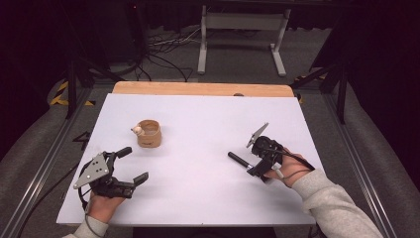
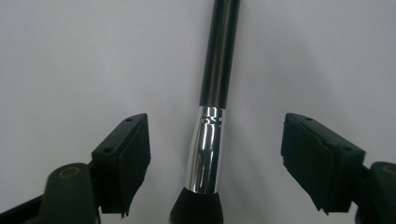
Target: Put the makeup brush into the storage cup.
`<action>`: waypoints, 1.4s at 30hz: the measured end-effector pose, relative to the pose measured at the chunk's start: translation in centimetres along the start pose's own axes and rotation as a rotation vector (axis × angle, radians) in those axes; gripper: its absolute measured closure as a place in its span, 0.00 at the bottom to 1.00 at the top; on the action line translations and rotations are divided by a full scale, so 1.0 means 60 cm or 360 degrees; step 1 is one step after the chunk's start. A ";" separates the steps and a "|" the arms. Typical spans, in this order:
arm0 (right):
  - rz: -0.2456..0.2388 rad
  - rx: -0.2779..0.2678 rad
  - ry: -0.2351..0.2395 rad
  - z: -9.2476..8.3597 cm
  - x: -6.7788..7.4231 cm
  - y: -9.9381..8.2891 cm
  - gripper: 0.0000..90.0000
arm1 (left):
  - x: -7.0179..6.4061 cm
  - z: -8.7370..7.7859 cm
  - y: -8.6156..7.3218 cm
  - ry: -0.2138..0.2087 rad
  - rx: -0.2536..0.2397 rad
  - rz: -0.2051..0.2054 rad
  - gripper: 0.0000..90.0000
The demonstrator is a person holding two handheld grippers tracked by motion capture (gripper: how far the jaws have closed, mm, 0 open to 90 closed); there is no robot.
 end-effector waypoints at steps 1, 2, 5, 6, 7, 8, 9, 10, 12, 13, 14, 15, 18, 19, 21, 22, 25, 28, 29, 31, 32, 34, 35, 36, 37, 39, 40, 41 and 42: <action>0.0000 0.0010 -0.0003 0.003 0.000 -0.001 0.29 | 0.000 0.000 0.000 -0.0002 0.0000 -0.0001 0.02; 0.0000 0.0014 0.0004 0.005 0.000 -0.001 0.31 | 0.000 0.000 0.000 -0.0001 0.0000 -0.0004 0.02; 0.0002 0.0042 -0.0004 0.010 0.001 -0.003 0.34 | 0.000 0.001 0.000 -0.0002 -0.0001 -0.0013 0.02; 0.0003 0.0052 -0.0002 0.013 0.001 -0.003 0.36 | 0.000 0.001 0.000 -0.0001 0.0001 -0.0014 0.02; 0.0001 0.0061 -0.0004 0.015 0.001 -0.003 0.37 | 0.000 0.001 0.000 -0.0002 0.0005 -0.0008 0.02; 0.0000 0.0068 -0.0001 0.017 0.002 -0.003 0.38 | -0.001 0.001 0.000 -0.0004 0.0013 -0.0015 0.02; -0.0001 0.0077 0.0010 0.020 0.003 -0.004 0.41 | -0.001 0.001 0.000 -0.0005 0.0015 -0.0015 0.02; -0.0001 0.0077 0.0010 0.020 0.003 -0.004 0.41 | -0.001 0.001 0.000 -0.0007 0.0021 -0.0013 0.02; 0.0004 0.0101 0.0004 0.024 0.004 -0.004 0.44 | -0.002 0.002 0.000 -0.0006 0.0027 -0.0006 0.02; 0.0002 0.0114 -0.0002 0.026 0.004 -0.005 0.47 | -0.002 0.003 0.000 -0.0008 0.0033 -0.0006 0.02; 0.0003 0.0124 0.0000 0.027 0.004 -0.005 0.49 | -0.001 0.002 0.000 -0.0013 0.0046 -0.0001 0.03; 0.0002 0.0124 -0.0001 0.029 0.004 -0.005 0.50 | -0.002 0.002 -0.001 -0.0018 0.0051 -0.0018 0.03; 0.0013 0.0142 -0.0010 0.030 0.004 -0.006 0.55 | -0.001 0.003 -0.001 -0.0024 0.0051 -0.0027 0.03; 0.0014 0.0144 -0.0003 0.031 0.004 -0.006 0.57 | -0.001 0.003 -0.001 -0.0023 0.0053 -0.0027 0.03; 0.0016 0.0159 0.0002 0.032 0.005 -0.006 0.60 | -0.001 0.004 -0.001 -0.0031 0.0057 -0.0038 0.03; 0.0014 0.0168 0.0000 0.033 0.004 -0.006 0.61 | -0.001 0.004 -0.002 -0.0038 0.0074 -0.0049 0.03; 0.0021 0.0197 0.0001 0.035 0.005 -0.006 0.63 | -0.001 0.004 -0.002 -0.0048 0.0078 -0.0075 0.04; 0.0027 0.0215 0.0006 0.036 0.004 -0.007 0.64 | -0.002 0.004 -0.002 -0.0056 0.0083 -0.0077 0.04; 0.0038 0.0219 0.0007 0.036 0.003 -0.007 0.66 | -0.003 0.005 -0.002 -0.0065 0.0102 -0.0072 0.05; 0.0038 0.0220 0.0013 0.036 0.003 -0.007 0.68 | -0.004 0.006 -0.001 -0.0062 0.0096 -0.0070 0.05; 0.0039 0.0220 0.0014 0.036 0.003 -0.007 0.68 | -0.004 0.006 -0.001 -0.0062 0.0096 -0.0070 0.05; 0.0045 0.0223 0.0019 0.036 0.003 -0.007 0.70 | -0.006 0.006 -0.001 -0.0060 0.0099 -0.0055 0.05; 0.0045 0.0223 0.0019 0.036 0.003 -0.007 0.70 | -0.005 0.006 -0.001 -0.0054 0.0093 -0.0041 0.05; 0.0042 0.0227 0.0026 0.037 0.003 -0.006 0.72 | -0.006 0.006 -0.002 -0.0057 0.0097 -0.0044 0.05; 0.0039 0.0229 0.0025 0.037 0.003 -0.006 0.73 | -0.006 0.006 -0.002 -0.0055 0.0094 -0.0039 0.05; 0.0039 0.0234 0.0022 0.038 0.003 -0.006 0.74 | -0.006 0.006 -0.001 -0.0057 0.0091 -0.0042 0.05; 0.0039 0.0244 0.0018 0.038 0.002 -0.006 0.75 | -0.006 0.006 -0.001 -0.0052 0.0095 -0.0043 0.05; 0.0043 0.0248 0.0015 0.038 0.002 -0.006 0.75 | -0.006 0.006 -0.001 -0.0050 0.0101 -0.0043 0.06; 0.0058 0.0246 0.0015 0.039 0.002 -0.006 0.76 | -0.006 0.005 -0.001 -0.0048 0.0103 -0.0043 0.06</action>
Point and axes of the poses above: each handheld gripper's, and its own axes: z roughly forward along the jaws, y roughly out of its top, x roughly to its left, the point moved 3 cm from there along z, roughly forward along the jaws, and after that the axes turned 7 degrees about y, right-handed, at the moved point
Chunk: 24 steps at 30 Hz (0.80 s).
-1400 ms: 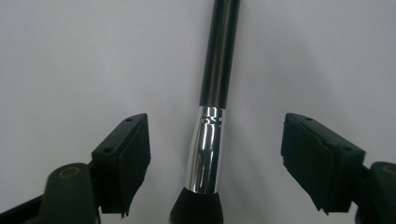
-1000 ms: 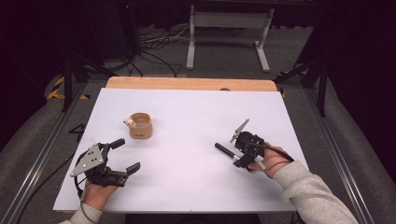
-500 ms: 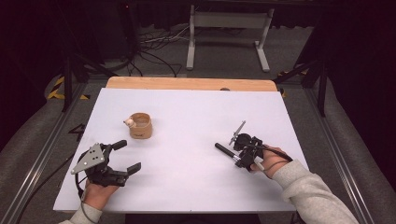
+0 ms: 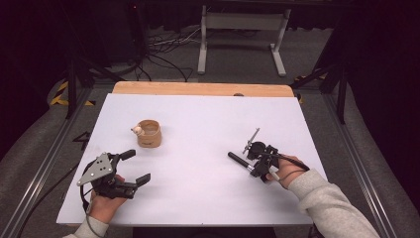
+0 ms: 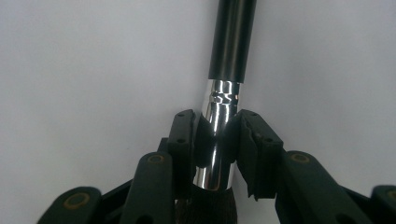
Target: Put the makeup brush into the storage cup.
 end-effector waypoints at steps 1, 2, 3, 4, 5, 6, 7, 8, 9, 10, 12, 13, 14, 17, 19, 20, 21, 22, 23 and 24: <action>0.0000 0.0000 0.0000 0.000 0.000 0.000 0.76 | 0.000 -0.001 0.000 0.0002 0.0003 0.0000 0.06; 0.0000 0.0002 -0.0002 0.000 0.000 0.000 0.76 | -0.001 -0.001 0.001 0.0003 0.0002 0.0008 0.07; 0.0001 0.0003 -0.0002 0.000 0.000 0.001 0.76 | -0.001 -0.001 0.001 0.0003 0.0002 0.0008 0.07; 0.0002 0.0003 -0.0003 0.000 0.000 0.001 0.77 | -0.001 -0.001 0.001 -0.0004 0.0002 0.0009 0.07; 0.0002 0.0003 -0.0003 0.000 0.000 0.001 0.77 | -0.001 -0.001 0.001 -0.0006 0.0005 0.0013 0.07; 0.0003 0.0003 -0.0003 0.000 0.000 0.001 0.77 | -0.002 -0.001 0.001 -0.0008 0.0010 0.0019 0.07; 0.0004 0.0003 -0.0003 0.000 0.000 0.001 0.78 | -0.002 -0.001 0.001 -0.0007 0.0003 0.0020 0.07; 0.0005 0.0003 -0.0004 0.000 0.000 0.001 0.78 | -0.003 0.000 0.000 -0.0002 -0.0014 0.0023 0.07; 0.0005 0.0003 -0.0004 0.000 0.000 0.001 0.78 | -0.003 0.000 0.000 -0.0002 -0.0004 0.0027 0.07; 0.0005 0.0003 -0.0005 0.000 0.000 0.001 0.78 | -0.002 0.000 -0.001 0.0001 -0.0004 0.0033 0.07; 0.0001 0.0003 -0.0007 0.000 0.000 0.001 0.78 | -0.002 0.000 -0.001 0.0003 -0.0002 0.0042 0.07; 0.0003 0.0004 -0.0007 0.000 0.001 0.001 0.78 | -0.003 0.000 -0.001 0.0000 0.0003 0.0046 0.07; 0.0003 0.0004 -0.0007 0.000 0.001 0.001 0.78 | -0.003 0.001 -0.001 -0.0003 0.0011 0.0045 0.07; -0.0022 0.0004 -0.0008 -0.003 0.002 0.001 0.79 | -0.002 0.001 -0.002 0.0001 0.0009 0.0052 0.08; -0.0032 -0.0004 -0.0005 -0.007 0.005 0.002 0.79 | -0.002 0.001 -0.002 0.0004 0.0008 0.0057 0.08; -0.0040 -0.0011 -0.0011 -0.009 0.006 0.002 0.79 | -0.002 0.002 -0.001 0.0010 0.0019 0.0051 0.08; -0.0043 -0.0021 -0.0013 -0.012 0.007 0.002 0.79 | -0.002 0.002 0.000 0.0009 0.0036 0.0049 0.08; -0.0053 -0.0030 -0.0010 -0.016 0.009 0.003 0.79 | -0.002 0.002 0.000 0.0009 0.0036 0.0049 0.09; -0.0053 -0.0030 -0.0010 -0.016 0.009 0.003 0.79 | 0.000 0.002 0.002 0.0010 0.0041 0.0044 0.09; -0.0068 -0.0051 -0.0013 -0.026 0.011 0.004 0.79 | 0.000 0.002 0.004 -0.0001 0.0030 0.0025 0.08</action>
Point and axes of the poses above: each handheld gripper's, and its own axes: z roughly forward along the jaws, y roughly out of its top, x roughly to its left, the point moved 3 cm from there along z, roughly forward along the jaws, and after that the axes turned 7 degrees about y, right-handed, at the moved point
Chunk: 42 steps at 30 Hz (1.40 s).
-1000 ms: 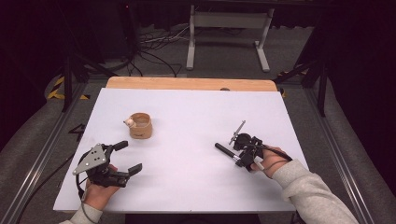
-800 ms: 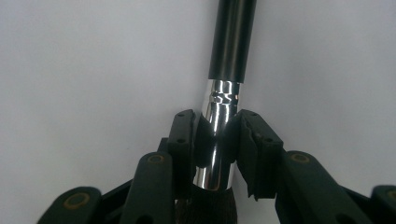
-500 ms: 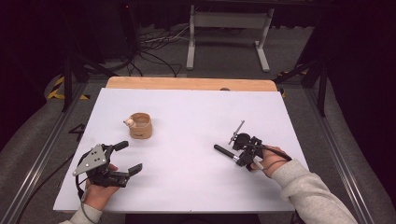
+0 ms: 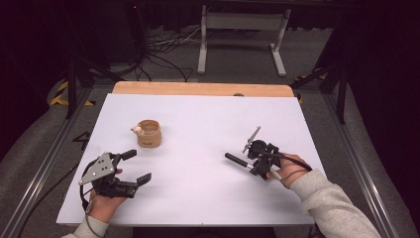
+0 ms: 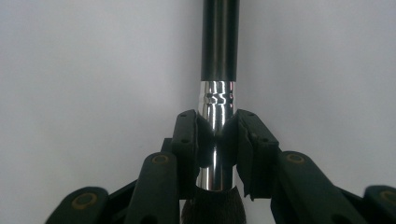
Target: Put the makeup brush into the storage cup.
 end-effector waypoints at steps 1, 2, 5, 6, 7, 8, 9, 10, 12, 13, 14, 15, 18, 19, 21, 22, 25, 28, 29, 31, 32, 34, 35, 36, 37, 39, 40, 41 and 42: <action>-0.0005 -0.0006 -0.0002 -0.005 0.001 0.001 0.79 | 0.000 0.000 0.000 0.0000 0.0000 0.0000 0.08; -0.0012 -0.0019 -0.0009 -0.010 0.002 0.002 0.79 | 0.000 0.002 0.002 -0.0002 0.0000 0.0014 0.08; -0.0039 -0.0034 -0.0012 -0.024 0.006 0.006 0.79 | -0.002 0.005 0.004 -0.0023 -0.0001 0.0020 0.07; -0.0053 -0.0037 -0.0014 -0.029 0.007 0.007 0.79 | -0.003 0.006 0.005 -0.0039 0.0003 0.0016 0.06; -0.0063 -0.0041 -0.0013 -0.032 0.009 0.009 0.79 | -0.003 0.007 0.006 -0.0046 -0.0004 0.0017 0.05; -0.0073 -0.0043 -0.0018 -0.035 0.011 0.010 0.78 | -0.004 0.009 0.008 -0.0061 -0.0006 0.0023 0.05; -0.0081 -0.0047 -0.0025 -0.039 0.013 0.012 0.79 | -0.005 0.010 0.009 -0.0085 -0.0011 0.0015 0.04; -0.0096 -0.0046 -0.0025 -0.042 0.016 0.014 0.79 | -0.005 0.011 0.009 -0.0090 -0.0016 0.0012 0.04; -0.0100 -0.0051 -0.0024 -0.044 0.017 0.016 0.79 | -0.005 0.012 0.011 -0.0102 -0.0009 0.0016 0.03; -0.0130 -0.0050 -0.0025 -0.049 0.022 0.020 0.79 | -0.005 0.014 0.014 -0.0117 -0.0024 0.0016 0.03; -0.0130 -0.0050 -0.0025 -0.049 0.022 0.020 0.79 | -0.005 0.014 0.014 -0.0117 -0.0024 0.0016 0.03; -0.0141 -0.0050 -0.0022 -0.051 0.024 0.022 0.79 | -0.005 0.016 0.016 -0.0122 -0.0025 0.0009 0.03; -0.0189 -0.0047 -0.0028 -0.058 0.033 0.031 0.79 | -0.007 0.021 0.020 -0.0143 -0.0015 0.0028 0.03; -0.0204 -0.0048 -0.0027 -0.060 0.035 0.033 0.79 | -0.008 0.023 0.021 -0.0151 -0.0018 0.0031 0.03; -0.0226 -0.0049 -0.0025 -0.064 0.041 0.039 0.79 | -0.011 0.026 0.023 -0.0169 -0.0012 0.0039 0.03; -0.0241 -0.0049 -0.0027 -0.065 0.043 0.042 0.79 | -0.012 0.028 0.024 -0.0174 -0.0006 0.0047 0.03; -0.0288 -0.0047 -0.0028 -0.069 0.052 0.051 0.79 | -0.016 0.034 0.026 -0.0198 0.0003 0.0059 0.02; -0.0327 -0.0045 -0.0023 -0.071 0.061 0.060 0.79 | -0.020 0.042 0.028 -0.0216 0.0014 0.0083 0.02; -0.0343 -0.0044 -0.0024 -0.072 0.066 0.063 0.79 | -0.022 0.043 0.028 -0.0226 0.0018 0.0081 0.02; -0.0372 -0.0043 -0.0025 -0.074 0.071 0.069 0.79 | -0.025 0.048 0.030 -0.0241 0.0010 0.0079 0.02; -0.0385 -0.0040 -0.0027 -0.075 0.074 0.072 0.79 | -0.026 0.051 0.031 -0.0254 0.0010 0.0086 0.02; -0.0396 -0.0037 -0.0027 -0.076 0.079 0.076 0.79 | -0.028 0.053 0.033 -0.0266 0.0018 0.0092 0.02; -0.0425 -0.0039 -0.0027 -0.079 0.085 0.081 0.79 | -0.031 0.055 0.034 -0.0280 0.0018 0.0090 0.02; -0.0436 -0.0038 -0.0029 -0.080 0.088 0.083 0.79 | -0.032 0.057 0.036 -0.0289 0.0011 0.0102 0.02; -0.0442 -0.0035 -0.0033 -0.081 0.092 0.086 0.79 | -0.032 0.057 0.036 -0.0289 0.0011 0.0102 0.02; -0.0457 -0.0032 -0.0030 -0.082 0.096 0.089 0.79 | -0.036 0.060 0.038 -0.0304 0.0020 0.0119 0.02; -0.0482 -0.0035 -0.0033 -0.082 0.099 0.092 0.79 | -0.039 0.062 0.038 -0.0313 0.0028 0.0121 0.02; -0.0500 -0.0030 -0.0031 -0.083 0.103 0.094 0.79 | -0.040 0.062 0.037 -0.0312 0.0030 0.0127 0.02; -0.0514 -0.0016 -0.0028 -0.083 0.109 0.098 0.79 | -0.044 0.064 0.037 -0.0319 0.0037 0.0135 0.02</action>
Point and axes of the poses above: each handheld gripper's, and its own axes: z roughly forward along the jaws, y roughly out of its top, x roughly to its left, the point moved 3 cm from there along z, roughly forward along the jaws, and after that the axes turned 7 degrees about y, right-handed, at the moved point
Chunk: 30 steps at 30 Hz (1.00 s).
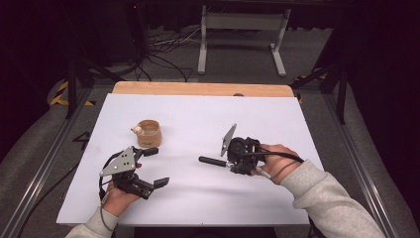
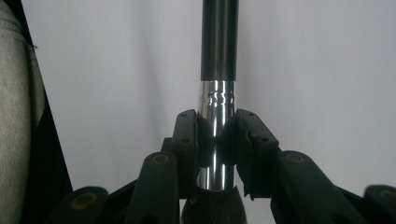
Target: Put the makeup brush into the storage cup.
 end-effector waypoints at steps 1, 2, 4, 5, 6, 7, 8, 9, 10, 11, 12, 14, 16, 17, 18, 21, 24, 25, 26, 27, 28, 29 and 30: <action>0.0000 0.0000 0.0000 0.000 0.000 0.000 0.79 | 0.000 0.000 0.000 0.0000 0.0000 0.0000 0.02; -0.0008 0.0004 0.0003 0.000 0.003 0.003 0.79 | -0.001 0.001 0.000 -0.0008 0.0005 -0.0004 0.02; -0.0040 0.0012 0.0006 0.001 0.007 0.009 0.79 | -0.004 0.003 0.000 -0.0019 0.0010 -0.0006 0.02; -0.0062 0.0017 0.0009 0.000 0.010 0.014 0.79 | -0.004 0.004 0.001 -0.0030 0.0020 0.0017 0.03; -0.0067 0.0018 0.0012 0.000 0.011 0.016 0.79 | -0.007 0.006 0.001 -0.0032 0.0014 0.0008 0.03; -0.0067 0.0018 0.0012 0.000 0.011 0.016 0.79 | -0.007 0.006 0.001 -0.0032 0.0014 0.0008 0.03; -0.0076 0.0020 0.0011 0.000 0.013 0.019 0.79 | -0.009 0.007 0.002 -0.0042 0.0017 0.0018 0.03; -0.0093 0.0022 0.0008 0.000 0.014 0.022 0.79 | -0.011 0.008 0.002 -0.0049 0.0021 0.0018 0.03; -0.0102 0.0024 0.0015 0.001 0.016 0.025 0.79 | -0.012 0.009 0.003 -0.0058 0.0023 0.0024 0.03; -0.0112 0.0026 0.0017 0.002 0.018 0.028 0.79 | -0.014 0.010 0.003 -0.0066 0.0023 0.0016 0.03; -0.0119 0.0023 0.0019 0.003 0.020 0.030 0.79 | -0.014 0.011 0.004 -0.0072 0.0025 0.0020 0.03; -0.0148 0.0024 0.0021 0.005 0.023 0.035 0.79 | -0.017 0.014 0.006 -0.0091 0.0029 0.0032 0.03; -0.0162 0.0032 0.0023 0.005 0.026 0.040 0.79 | -0.019 0.018 0.007 -0.0102 0.0032 0.0053 0.03; -0.0167 0.0029 0.0026 0.005 0.027 0.042 0.79 | -0.021 0.020 0.008 -0.0112 0.0036 0.0049 0.03; -0.0173 0.0034 0.0027 0.005 0.028 0.044 0.79 | -0.022 0.022 0.009 -0.0127 0.0039 0.0053 0.03; -0.0193 0.0030 0.0029 0.006 0.030 0.049 0.79 | -0.024 0.029 0.010 -0.0150 0.0061 0.0056 0.03; -0.0199 0.0035 0.0034 0.007 0.032 0.051 0.79 | -0.024 0.036 0.011 -0.0181 0.0069 0.0067 0.04; -0.0207 0.0038 0.0034 0.007 0.032 0.051 0.79 | -0.025 0.038 0.011 -0.0193 0.0076 0.0074 0.04; -0.0206 0.0036 0.0037 0.008 0.033 0.051 0.79 | -0.025 0.041 0.012 -0.0203 0.0079 0.0081 0.04; -0.0211 0.0039 0.0039 0.008 0.033 0.052 0.79 | -0.026 0.044 0.012 -0.0217 0.0083 0.0082 0.05; -0.0216 0.0039 0.0041 0.009 0.034 0.052 0.79 | -0.026 0.047 0.012 -0.0227 0.0090 0.0083 0.05; -0.0216 0.0039 0.0041 0.009 0.034 0.052 0.79 | -0.026 0.047 0.012 -0.0227 0.0090 0.0083 0.05; -0.0220 0.0041 0.0043 0.010 0.034 0.053 0.79 | -0.026 0.051 0.012 -0.0242 0.0102 0.0085 0.05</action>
Point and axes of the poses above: each handheld gripper's, and its own axes: z roughly forward along the jaws, y roughly out of its top, x roughly to its left, the point moved 3 cm from there along z, roughly forward along the jaws, and after that the axes turned 7 degrees about y, right-handed, at the moved point
